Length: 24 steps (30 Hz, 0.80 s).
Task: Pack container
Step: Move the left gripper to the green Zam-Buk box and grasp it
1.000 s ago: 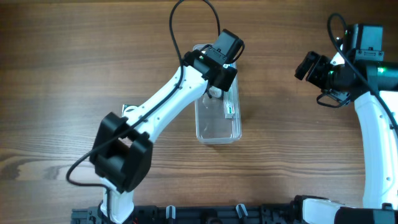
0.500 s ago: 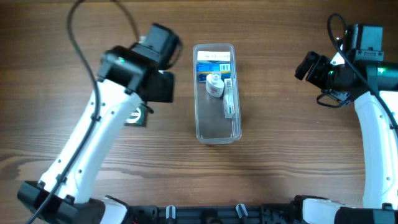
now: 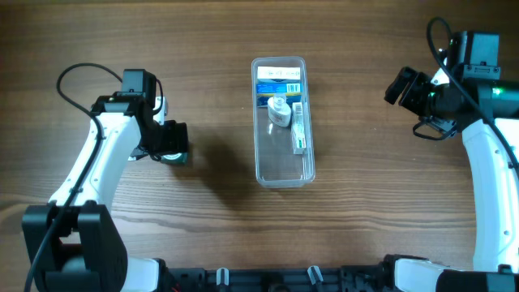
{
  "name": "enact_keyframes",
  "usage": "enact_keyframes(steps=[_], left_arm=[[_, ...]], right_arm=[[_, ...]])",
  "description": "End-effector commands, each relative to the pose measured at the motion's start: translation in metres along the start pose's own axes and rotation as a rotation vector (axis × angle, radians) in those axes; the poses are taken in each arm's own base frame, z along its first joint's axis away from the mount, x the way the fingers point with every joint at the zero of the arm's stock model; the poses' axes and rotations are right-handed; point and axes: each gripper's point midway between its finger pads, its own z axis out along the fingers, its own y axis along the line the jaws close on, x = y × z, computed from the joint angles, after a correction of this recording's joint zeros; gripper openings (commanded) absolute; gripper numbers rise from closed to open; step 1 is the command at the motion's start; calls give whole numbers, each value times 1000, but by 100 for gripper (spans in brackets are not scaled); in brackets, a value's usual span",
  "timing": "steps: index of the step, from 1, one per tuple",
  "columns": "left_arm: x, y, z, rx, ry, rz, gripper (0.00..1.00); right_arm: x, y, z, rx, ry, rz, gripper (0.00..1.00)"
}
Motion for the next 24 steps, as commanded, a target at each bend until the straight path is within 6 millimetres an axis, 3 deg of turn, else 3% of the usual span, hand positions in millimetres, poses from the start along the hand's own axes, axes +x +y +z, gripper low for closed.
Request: enact_keyframes(steps=[1, 9, 11, 15, 19, 24], left_arm=[[-1, 8, 17, -39, 31, 63, 91], [-17, 7, 62, -42, 53, 93, 88], [-18, 7, 66, -43, 54, 93, 88], [-18, 7, 66, -42, 53, 92, 77], [-19, 4, 68, -23, 51, 92, 77], [-15, 4, 68, -24, 69, 92, 70]], right_arm=[[1, 1, 2, -11, 13, -1, 100], [1, 1, 2, -11, 13, 0, 100], [1, 1, 2, -11, 13, -1, 100], [1, 1, 2, -11, 13, -1, 100], [1, 1, 2, -11, 13, -1, 100], [1, 1, 2, -11, 13, -1, 100]])
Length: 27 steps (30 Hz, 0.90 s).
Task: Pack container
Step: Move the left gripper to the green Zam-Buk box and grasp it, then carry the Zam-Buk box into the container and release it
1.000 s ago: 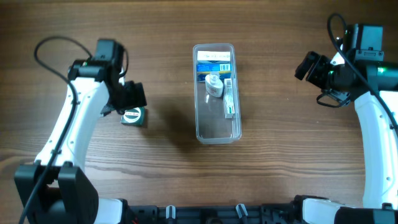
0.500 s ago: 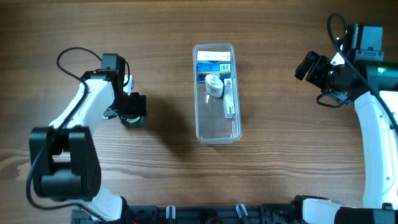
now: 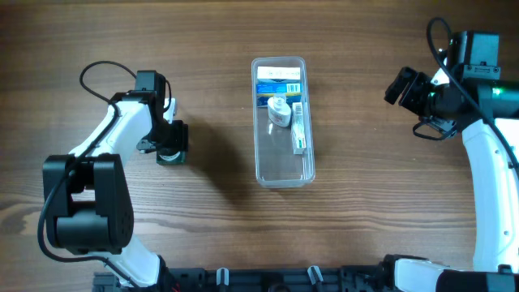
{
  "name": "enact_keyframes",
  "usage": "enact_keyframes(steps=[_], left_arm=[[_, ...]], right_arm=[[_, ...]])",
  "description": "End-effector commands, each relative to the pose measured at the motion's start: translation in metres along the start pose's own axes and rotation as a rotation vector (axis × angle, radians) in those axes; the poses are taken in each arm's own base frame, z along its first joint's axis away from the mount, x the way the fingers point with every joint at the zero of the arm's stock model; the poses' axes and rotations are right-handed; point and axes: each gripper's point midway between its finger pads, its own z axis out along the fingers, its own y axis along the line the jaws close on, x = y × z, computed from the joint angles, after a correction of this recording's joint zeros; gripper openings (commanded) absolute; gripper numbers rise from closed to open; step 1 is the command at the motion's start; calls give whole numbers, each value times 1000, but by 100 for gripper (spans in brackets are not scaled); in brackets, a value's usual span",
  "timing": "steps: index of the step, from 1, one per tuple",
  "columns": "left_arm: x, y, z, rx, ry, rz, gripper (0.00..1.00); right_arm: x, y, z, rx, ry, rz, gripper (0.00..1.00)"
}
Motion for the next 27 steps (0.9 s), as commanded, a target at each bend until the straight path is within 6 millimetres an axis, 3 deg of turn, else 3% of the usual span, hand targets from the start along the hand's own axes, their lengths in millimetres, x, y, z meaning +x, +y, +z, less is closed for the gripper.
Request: enact_keyframes(steps=[1, 4, 7, 9, 13, 17, 21, 23, 26, 27], left_arm=[[7, -1, 6, 10, 32, 3, 71], [8, -1, 10, 9, 40, 3, 75], [14, 0, 20, 8, 80, 3, 71], [20, 0, 22, 6, 106, 3, 53], [20, -1, 9, 8, 116, -36, 41], [12, -16, -40, 64, 101, -97, 35], [-5, -61, -115, 149, -23, -37, 33], [-8, -91, -153, 188, -119, 11, 34], [-3, -142, -191, 261, -240, 89, 37], [6, -177, -205, 312, -290, 136, 38]], right_arm=[[1, 1, 2, -11, 13, -1, 100], [1, 1, 2, -11, 12, -1, 100], [1, 1, 2, -11, 12, -1, 100], [1, 1, 2, -11, 13, -1, 100], [1, 1, 2, -11, 13, -1, 100], [1, 1, 2, -11, 12, -1, 100], [1, 1, 2, -11, 12, -1, 100], [1, 1, 2, -11, 13, -1, 100], [1, 1, 2, -11, 12, -1, 100], [1, 1, 2, -11, 12, -1, 100]])
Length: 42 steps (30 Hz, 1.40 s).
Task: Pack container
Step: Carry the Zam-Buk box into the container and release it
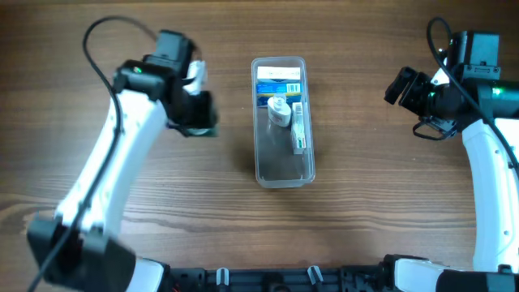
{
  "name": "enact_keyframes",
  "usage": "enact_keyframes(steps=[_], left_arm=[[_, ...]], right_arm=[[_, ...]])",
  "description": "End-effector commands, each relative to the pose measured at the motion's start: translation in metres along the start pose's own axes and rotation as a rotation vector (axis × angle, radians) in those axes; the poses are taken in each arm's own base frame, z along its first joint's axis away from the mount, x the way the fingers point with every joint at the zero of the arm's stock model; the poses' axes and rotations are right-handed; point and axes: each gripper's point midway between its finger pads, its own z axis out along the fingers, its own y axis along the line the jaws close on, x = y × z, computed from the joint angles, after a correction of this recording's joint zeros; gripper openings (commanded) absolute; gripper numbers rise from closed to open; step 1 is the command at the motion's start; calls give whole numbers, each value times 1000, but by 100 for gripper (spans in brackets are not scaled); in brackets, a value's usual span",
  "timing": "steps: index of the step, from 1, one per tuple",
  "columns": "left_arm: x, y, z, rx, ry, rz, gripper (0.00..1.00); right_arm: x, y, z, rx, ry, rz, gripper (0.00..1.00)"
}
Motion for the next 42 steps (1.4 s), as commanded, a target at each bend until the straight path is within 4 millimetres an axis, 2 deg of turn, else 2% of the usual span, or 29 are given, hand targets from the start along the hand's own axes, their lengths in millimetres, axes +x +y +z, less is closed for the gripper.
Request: enact_keyframes(steps=[1, 3, 5, 8, 9, 13, 15, 20, 26, 28, 30, 32, 35, 39, 42], left_arm=[[6, -82, -24, 136, -99, 47, 38], [14, -115, -22, 165, -114, 89, 38], [22, -135, -11, 130, -124, 81, 39], [38, -156, 18, 87, -76, 76, 39], [45, -161, 33, 70, -41, 83, 38], [53, -156, 83, -45, 17, 86, 37], [52, -147, 110, -111, 35, 84, 35], [44, -131, 137, -174, 31, 37, 36], [31, -144, 135, -109, -13, 22, 50], [32, -150, 127, -74, -1, 20, 53], [28, -153, 114, -53, -22, 18, 68], [24, -156, 100, -32, -48, 16, 70], [20, -157, 85, -13, -77, 24, 82], [23, -155, 78, -16, -72, 25, 82], [26, -154, 72, -11, -66, 26, 76]], right_arm=[[1, 1, 2, -11, 13, -1, 100], [1, 1, 2, -11, 12, 0, 100], [1, 1, 2, -11, 13, -1, 100], [1, 1, 2, -11, 12, -1, 100], [1, 1, 2, -11, 13, -1, 100], [1, 1, 2, -11, 13, -1, 100], [1, 1, 2, -11, 13, 0, 100], [1, 1, 2, -11, 12, -1, 100], [1, 1, 2, -11, 12, -1, 100], [1, 1, 2, -11, 13, -1, 100], [1, 1, 2, -11, 13, -1, 100], [1, 1, 2, -11, 13, -1, 100], [1, 1, 2, -11, 13, 0, 100], [1, 1, 2, -11, 12, -1, 100], [1, 1, 2, -11, 12, -1, 100]])
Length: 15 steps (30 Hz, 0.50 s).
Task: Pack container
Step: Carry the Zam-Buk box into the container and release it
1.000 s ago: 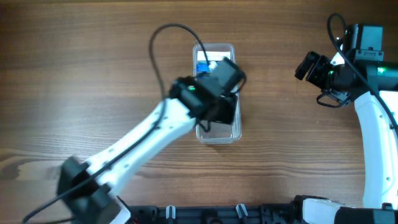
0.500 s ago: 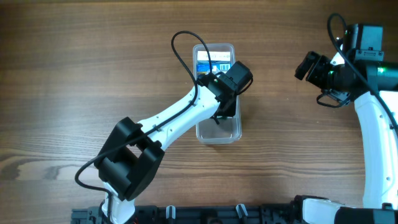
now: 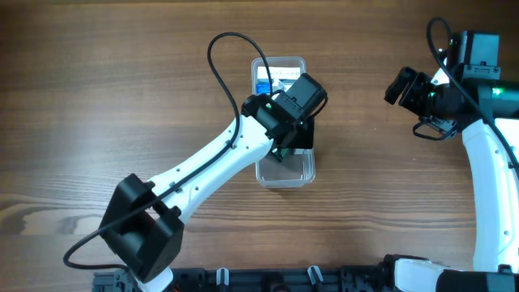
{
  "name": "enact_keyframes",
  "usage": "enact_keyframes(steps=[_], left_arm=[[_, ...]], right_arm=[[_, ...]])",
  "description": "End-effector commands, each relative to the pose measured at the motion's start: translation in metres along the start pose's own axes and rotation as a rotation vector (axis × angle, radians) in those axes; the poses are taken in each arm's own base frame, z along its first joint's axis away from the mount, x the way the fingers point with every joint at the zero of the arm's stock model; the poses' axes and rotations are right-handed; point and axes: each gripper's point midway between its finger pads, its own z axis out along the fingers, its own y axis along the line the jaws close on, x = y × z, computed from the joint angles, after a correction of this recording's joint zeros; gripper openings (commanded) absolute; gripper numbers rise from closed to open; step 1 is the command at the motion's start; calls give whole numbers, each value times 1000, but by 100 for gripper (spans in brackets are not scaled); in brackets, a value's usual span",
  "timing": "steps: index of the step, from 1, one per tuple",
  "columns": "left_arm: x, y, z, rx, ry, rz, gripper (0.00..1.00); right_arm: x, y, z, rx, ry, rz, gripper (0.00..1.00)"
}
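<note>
A clear plastic container [image 3: 304, 174] lies lengthwise at the table's middle. At its far end a blue-and-white pack [image 3: 269, 75] shows; the other contents are hidden under my left arm. My left gripper [image 3: 280, 152] reaches down into the near half of the container. A small dark greenish thing [image 3: 280, 154] sits at its fingertips, and the jaws look shut on it. My right gripper [image 3: 400, 85] hangs at the far right, well away from the container, and its jaws are too dark to read.
The left arm [image 3: 211, 166] stretches diagonally from the front left across the table to the container. The right arm [image 3: 486, 162] runs along the right edge. A black cable [image 3: 223, 49] loops above the left wrist.
My left gripper has moved right from beside the container's far left corner to over its near half, the dark thing still at its tip. The right arm has not moved.
My left gripper was low at the table's left with a small dark greenish thing at its tip. It stayed there a moment later, then stood close to the container's left side, and now reaches into the container. The right arm stayed still throughout.
</note>
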Motion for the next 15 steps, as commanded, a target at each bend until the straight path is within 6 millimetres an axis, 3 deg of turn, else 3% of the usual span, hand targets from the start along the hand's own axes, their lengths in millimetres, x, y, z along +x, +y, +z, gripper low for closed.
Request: enact_keyframes(steps=[1, 4, 7, 9, 12, 15], left_arm=[[-5, -3, -19, 32, -22, -5, 76], [-12, -3, -46, 66, -79, -11, 71], [-7, 2, -56, 60, -72, 20, 53], [-5, 7, -73, 65, -82, 33, 52], [-14, 35, -143, 26, -230, 11, 55], [-1, 91, -227, -33, -415, -34, 61]], right_arm=[[1, 1, 2, -11, 12, -1, 100], [1, 1, 2, -11, 12, -1, 100], [1, 1, 2, -11, 12, -1, 100], [1, 1, 2, -11, 12, -1, 100], [1, 1, 2, -11, 12, -1, 100], [1, 1, 2, -11, 12, -1, 100]])
